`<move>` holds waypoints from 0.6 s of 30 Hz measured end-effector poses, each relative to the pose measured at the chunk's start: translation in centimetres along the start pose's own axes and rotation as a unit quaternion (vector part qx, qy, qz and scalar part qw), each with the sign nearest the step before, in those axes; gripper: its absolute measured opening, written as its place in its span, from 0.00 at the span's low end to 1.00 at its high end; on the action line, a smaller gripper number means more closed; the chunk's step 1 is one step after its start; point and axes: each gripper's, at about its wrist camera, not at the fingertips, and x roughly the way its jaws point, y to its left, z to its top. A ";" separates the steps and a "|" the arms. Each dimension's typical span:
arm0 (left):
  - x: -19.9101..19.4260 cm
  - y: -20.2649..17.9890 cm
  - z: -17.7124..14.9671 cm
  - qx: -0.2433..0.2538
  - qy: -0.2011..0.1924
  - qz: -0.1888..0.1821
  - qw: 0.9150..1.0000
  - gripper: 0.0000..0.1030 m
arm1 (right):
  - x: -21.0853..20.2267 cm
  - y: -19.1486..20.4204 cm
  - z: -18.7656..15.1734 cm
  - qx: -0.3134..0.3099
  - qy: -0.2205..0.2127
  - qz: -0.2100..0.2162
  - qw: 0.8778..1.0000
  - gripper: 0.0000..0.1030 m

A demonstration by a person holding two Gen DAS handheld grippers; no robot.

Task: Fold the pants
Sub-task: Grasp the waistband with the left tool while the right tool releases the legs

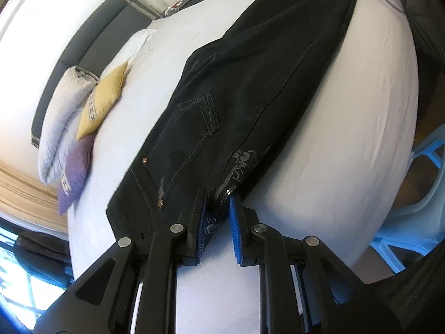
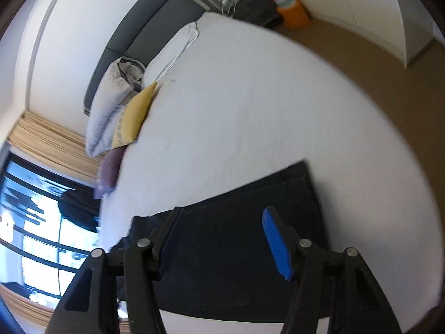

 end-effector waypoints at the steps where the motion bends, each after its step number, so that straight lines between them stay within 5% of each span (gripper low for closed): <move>1: 0.2 -0.1 -0.2 -0.001 0.003 -0.002 1.000 0.23 | 0.7 -0.6 -0.5 0.006 0.013 0.000 1.000 0.60; 4: 2.3 -0.5 -1.1 -0.002 0.026 0.008 1.000 0.43 | 3.5 -4.7 -3.9 0.048 0.081 -0.046 0.994 0.55; 5: 2.9 -0.4 -1.5 -0.005 0.027 0.014 1.000 0.43 | 3.3 -5.2 -4.7 0.046 0.072 -0.044 0.995 0.47; 11: 3.8 1.0 -2.8 -0.050 0.043 0.053 0.996 0.43 | 1.0 -3.6 -6.9 0.041 0.075 -0.053 0.995 0.48; 13: 3.4 0.9 -3.1 -0.048 0.049 0.059 0.996 0.43 | 0.8 -1.6 -6.6 0.021 0.067 -0.029 0.997 0.48; 18: -0.4 0.0 -4.4 -0.057 0.029 0.051 0.997 0.50 | 2.1 2.2 -6.5 -0.027 0.045 0.053 0.997 0.68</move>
